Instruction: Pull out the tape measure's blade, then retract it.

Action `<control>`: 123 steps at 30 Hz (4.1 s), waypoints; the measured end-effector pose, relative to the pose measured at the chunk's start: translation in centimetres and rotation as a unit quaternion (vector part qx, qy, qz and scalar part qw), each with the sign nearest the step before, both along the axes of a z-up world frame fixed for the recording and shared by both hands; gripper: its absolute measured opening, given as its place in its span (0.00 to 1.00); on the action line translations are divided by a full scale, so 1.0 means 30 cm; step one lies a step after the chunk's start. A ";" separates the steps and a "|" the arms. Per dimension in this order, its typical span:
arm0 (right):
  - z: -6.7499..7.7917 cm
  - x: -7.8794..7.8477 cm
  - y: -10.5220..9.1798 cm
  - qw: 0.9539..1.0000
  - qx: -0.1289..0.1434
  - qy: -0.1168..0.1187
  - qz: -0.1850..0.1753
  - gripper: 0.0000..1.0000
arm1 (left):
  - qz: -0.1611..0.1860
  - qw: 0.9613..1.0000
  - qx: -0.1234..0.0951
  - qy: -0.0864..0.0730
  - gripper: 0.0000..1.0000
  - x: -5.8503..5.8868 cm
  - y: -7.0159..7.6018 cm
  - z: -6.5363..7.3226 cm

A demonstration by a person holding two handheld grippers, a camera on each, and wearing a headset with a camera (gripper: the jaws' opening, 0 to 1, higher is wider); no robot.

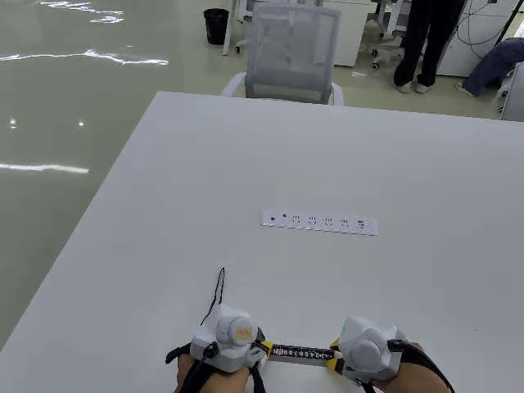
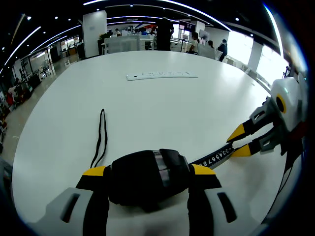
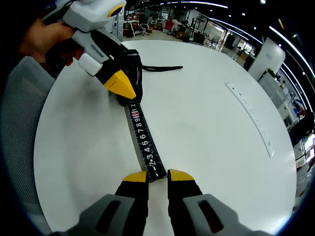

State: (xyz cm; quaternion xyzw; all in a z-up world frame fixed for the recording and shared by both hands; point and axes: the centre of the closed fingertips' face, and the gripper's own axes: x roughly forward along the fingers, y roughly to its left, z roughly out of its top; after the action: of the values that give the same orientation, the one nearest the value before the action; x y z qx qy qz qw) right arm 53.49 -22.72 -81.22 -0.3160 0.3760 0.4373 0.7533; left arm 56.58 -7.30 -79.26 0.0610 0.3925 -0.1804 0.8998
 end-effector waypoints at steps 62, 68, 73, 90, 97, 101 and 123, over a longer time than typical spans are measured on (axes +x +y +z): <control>-0.003 0.012 0.138 1.000 0.008 0.014 0.018 0.13 | -0.002 1.000 0.000 -0.002 0.62 0.004 -0.001 -0.002; 0.000 0.011 0.147 1.000 0.009 0.015 0.016 0.13 | -0.003 1.000 0.000 -0.003 0.61 0.003 -0.001 -0.002; -0.002 0.014 0.153 1.000 0.010 0.016 0.018 0.13 | -0.003 1.000 0.000 -0.003 0.62 0.002 -0.001 -0.001; -0.008 0.016 0.186 1.000 0.010 0.018 0.019 0.13 | -0.003 1.000 0.000 -0.003 0.62 0.004 -0.002 -0.002; -0.008 0.016 0.199 1.000 0.013 0.019 0.017 0.13 | -0.003 1.000 0.000 -0.003 0.62 0.004 -0.001 -0.003; -0.008 0.018 0.210 1.000 0.012 0.019 0.019 0.13 | -0.003 1.000 -0.001 -0.003 0.62 0.003 -0.001 -0.003; -0.004 0.024 0.262 0.999 0.018 0.022 0.027 0.13 | -0.005 1.000 -0.001 -0.002 0.62 0.007 -0.002 -0.003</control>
State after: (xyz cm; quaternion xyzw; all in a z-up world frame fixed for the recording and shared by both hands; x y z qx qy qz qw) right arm 54.21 -14.85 -81.34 -0.3030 0.3760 0.4711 0.7381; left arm 56.77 -7.37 -79.35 0.0627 0.3904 -0.1846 0.8998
